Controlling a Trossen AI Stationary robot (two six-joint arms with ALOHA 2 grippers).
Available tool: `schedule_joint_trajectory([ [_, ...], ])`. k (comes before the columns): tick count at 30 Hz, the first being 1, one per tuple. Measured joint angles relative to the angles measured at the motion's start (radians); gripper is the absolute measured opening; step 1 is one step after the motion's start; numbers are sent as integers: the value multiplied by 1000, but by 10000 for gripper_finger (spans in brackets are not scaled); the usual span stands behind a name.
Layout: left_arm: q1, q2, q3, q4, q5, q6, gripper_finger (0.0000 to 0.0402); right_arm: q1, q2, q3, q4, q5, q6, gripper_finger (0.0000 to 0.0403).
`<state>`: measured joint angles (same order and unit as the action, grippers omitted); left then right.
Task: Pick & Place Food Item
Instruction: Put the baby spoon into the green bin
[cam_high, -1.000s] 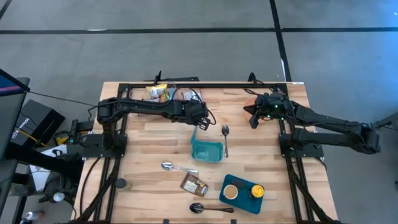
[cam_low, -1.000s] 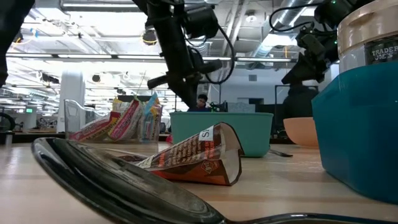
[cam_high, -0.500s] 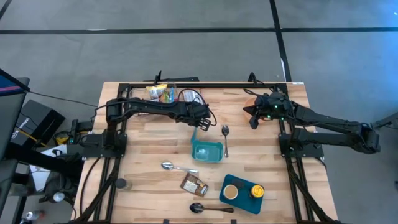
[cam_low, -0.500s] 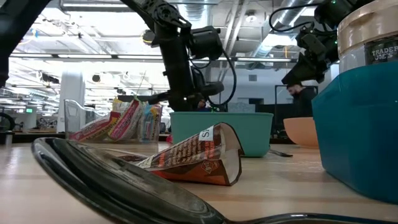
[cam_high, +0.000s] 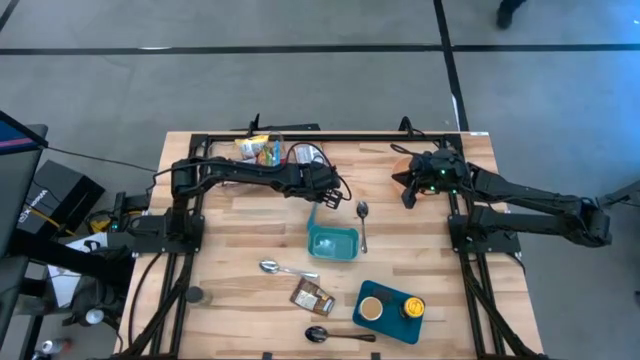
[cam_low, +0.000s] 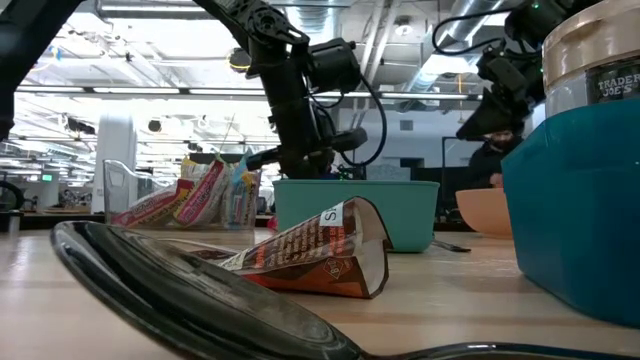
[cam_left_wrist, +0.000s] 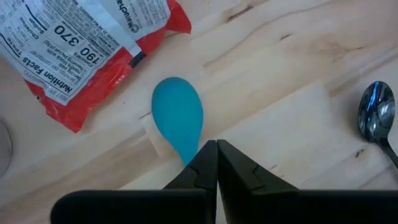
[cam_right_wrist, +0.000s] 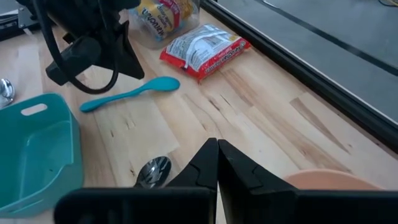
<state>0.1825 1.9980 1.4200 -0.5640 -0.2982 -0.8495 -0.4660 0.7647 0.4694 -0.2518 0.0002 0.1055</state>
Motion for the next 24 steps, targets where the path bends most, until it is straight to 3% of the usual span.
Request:
schedule_joint_trajectory([
  [9,-26,16,-11,-76,0,-131,0,0,0,0,-3,0,1,0],
  [24,-19,21,-10,-47,0,-93,5,15,0,0,-2,0,10,0],
])
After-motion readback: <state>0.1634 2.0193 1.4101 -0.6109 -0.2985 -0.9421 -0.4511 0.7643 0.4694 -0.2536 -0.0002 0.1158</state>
